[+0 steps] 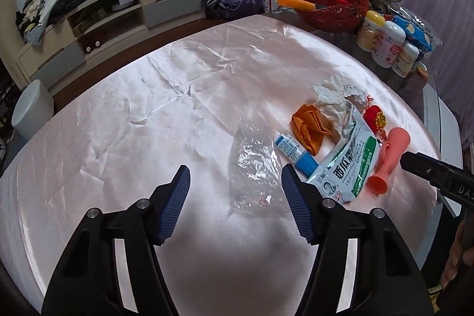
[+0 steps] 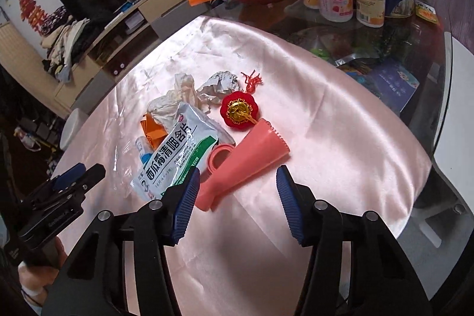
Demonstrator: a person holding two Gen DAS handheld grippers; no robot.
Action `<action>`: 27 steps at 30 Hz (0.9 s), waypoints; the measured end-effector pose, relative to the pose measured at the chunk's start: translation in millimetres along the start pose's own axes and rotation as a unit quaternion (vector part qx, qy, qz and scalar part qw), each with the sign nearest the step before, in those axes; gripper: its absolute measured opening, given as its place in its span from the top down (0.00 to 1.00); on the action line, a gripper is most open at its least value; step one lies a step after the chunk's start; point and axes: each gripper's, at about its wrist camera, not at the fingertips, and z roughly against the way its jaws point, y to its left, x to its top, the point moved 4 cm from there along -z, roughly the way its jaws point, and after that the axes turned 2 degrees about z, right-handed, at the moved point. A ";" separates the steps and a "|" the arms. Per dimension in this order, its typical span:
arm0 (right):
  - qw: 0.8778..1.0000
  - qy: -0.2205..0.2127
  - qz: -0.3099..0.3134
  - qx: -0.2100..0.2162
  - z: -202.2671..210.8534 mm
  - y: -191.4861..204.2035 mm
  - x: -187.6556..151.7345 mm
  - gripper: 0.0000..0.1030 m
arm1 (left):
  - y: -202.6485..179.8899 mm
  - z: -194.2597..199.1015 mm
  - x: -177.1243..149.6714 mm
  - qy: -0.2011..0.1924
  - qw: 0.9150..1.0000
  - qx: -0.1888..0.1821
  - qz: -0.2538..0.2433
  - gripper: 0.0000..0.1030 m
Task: Collect trash
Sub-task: 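Grasp the pink plastic cone with the right tool while the left tool pinches the clear plastic film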
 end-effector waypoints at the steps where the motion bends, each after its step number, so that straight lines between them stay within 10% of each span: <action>1: 1.000 0.004 -0.003 0.001 -5.8 0.9 1.3 0.47 | 0.4 -4.4 2.6 0.001 1.000 0.002 -0.001 0.42; 12: 1.000 0.020 0.001 -0.008 -38.4 10.1 15.2 0.47 | -0.6 -36.1 13.1 0.024 1.000 -0.018 -0.004 0.59; 23: 1.000 0.026 -0.002 0.001 -24.4 -7.4 3.0 0.69 | -12.2 -37.9 0.4 0.036 0.999 -0.036 -0.017 1.00; 27: 1.000 0.024 -0.005 0.009 -13.3 -9.2 -3.8 0.73 | -16.9 -31.2 -5.2 0.035 0.998 -0.041 -0.027 1.00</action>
